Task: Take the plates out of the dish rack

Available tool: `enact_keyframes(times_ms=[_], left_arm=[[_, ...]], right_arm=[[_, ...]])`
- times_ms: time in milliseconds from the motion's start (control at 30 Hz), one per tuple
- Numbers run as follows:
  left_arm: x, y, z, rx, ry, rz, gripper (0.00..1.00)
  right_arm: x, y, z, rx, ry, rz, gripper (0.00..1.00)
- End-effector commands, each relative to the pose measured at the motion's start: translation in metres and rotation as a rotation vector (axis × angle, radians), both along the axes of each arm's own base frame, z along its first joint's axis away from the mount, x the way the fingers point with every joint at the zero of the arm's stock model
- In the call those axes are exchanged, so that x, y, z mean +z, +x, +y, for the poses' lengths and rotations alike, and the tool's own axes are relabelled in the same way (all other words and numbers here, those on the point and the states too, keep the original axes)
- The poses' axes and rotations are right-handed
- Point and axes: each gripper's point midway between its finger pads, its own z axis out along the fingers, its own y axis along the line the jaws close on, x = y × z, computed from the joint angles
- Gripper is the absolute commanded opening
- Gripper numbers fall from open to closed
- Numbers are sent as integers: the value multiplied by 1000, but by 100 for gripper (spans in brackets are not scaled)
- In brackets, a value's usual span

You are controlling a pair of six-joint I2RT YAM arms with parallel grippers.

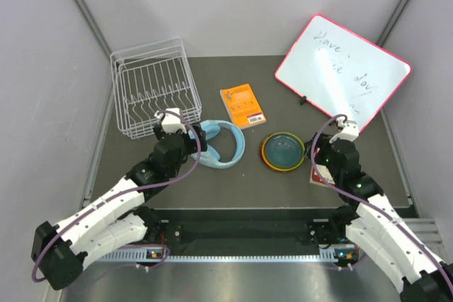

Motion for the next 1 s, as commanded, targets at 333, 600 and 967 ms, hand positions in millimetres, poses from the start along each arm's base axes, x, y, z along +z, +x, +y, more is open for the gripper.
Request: enact_keyframes(times_ms=[333,600,967], left_arm=[[6,-6,34,135,38,-18,99],[7,-12,34,113,20,-27,99],[8,-9,31,108,21,-20,99]], right_arm=[[34,20,-31,-117,-151,-139,74],[39,27,-47,-193,-218,-168,75],[37,25,-61,-268,-250,-164,79]])
